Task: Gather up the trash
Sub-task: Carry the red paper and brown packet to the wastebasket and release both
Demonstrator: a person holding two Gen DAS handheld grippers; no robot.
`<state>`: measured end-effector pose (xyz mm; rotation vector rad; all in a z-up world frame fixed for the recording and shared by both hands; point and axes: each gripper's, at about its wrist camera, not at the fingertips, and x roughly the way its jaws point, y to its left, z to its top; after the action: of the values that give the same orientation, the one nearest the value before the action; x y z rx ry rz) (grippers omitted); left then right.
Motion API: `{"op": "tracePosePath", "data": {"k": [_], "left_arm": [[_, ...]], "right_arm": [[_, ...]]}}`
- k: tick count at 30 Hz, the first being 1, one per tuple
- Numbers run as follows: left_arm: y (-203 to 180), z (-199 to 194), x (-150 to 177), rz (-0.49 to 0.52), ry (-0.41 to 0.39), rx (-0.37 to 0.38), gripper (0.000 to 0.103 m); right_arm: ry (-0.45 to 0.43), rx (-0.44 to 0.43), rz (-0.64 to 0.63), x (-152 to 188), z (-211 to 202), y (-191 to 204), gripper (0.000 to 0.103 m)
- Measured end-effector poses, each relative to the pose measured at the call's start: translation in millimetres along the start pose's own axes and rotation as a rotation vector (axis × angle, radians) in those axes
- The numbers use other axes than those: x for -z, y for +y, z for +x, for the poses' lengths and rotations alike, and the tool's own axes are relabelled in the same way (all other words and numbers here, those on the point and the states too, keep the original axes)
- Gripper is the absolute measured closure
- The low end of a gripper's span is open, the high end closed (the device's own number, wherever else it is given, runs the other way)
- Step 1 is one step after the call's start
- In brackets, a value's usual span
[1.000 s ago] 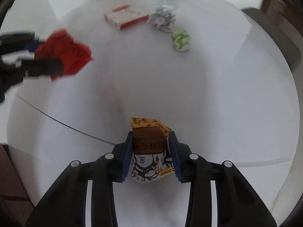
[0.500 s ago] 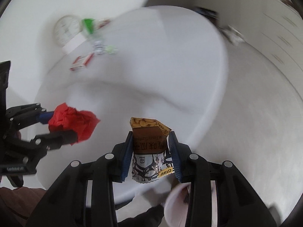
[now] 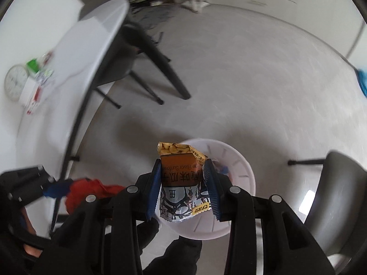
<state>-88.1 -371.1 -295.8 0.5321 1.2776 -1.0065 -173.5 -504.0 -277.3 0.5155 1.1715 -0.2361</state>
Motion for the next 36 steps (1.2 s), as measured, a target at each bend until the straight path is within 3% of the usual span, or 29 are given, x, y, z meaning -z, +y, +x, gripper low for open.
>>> {"op": "tracePosePath", "data": {"k": [4, 8, 16, 25, 26, 28, 31, 36], "left_arm": [[-8.2, 24.8, -6.4, 0.031, 0.043, -0.016, 0.058], [-13.3, 31.8, -6.0, 0.062, 0.06, -0.037, 0.048], [-22.1, 22.5, -2.9, 0.066, 0.044, -0.072, 0.027], [-22.1, -12.5, -2.1, 0.063, -0.024, -0.132, 0.019], [-22.5, -18.8, -1.7, 0.063, -0.035, -0.141, 0.016], [-22.1, -35.6, 1.1, 0.059, -0.068, -0.168, 0.013], [-20.1, -54.0, 4.0, 0.044, -0.097, -0.187, 0.013], [-17.2, -81.5, 9.1, 0.01, -0.144, -0.217, 0.013]], "right_arm": [[0.006, 0.021, 0.033, 5.0, 3.7, -19.9, 0.065], [0.013, 0.023, 0.057, 8.6, 6.2, -38.0, 0.064], [0.017, 0.022, 0.062, 12.7, 12.6, -46.8, 0.063], [0.021, 0.026, 0.053, 16.2, 15.0, -42.1, 0.058], [0.026, 0.03, 0.051, 17.3, 16.1, -40.9, 0.056], [0.047, 0.042, 0.049, 20.2, 21.2, -37.8, 0.031], [0.066, 0.075, 0.046, 24.4, 25.2, -31.8, 0.014], [0.098, 0.118, 0.074, 30.6, 23.6, -27.0, 0.007]]}}
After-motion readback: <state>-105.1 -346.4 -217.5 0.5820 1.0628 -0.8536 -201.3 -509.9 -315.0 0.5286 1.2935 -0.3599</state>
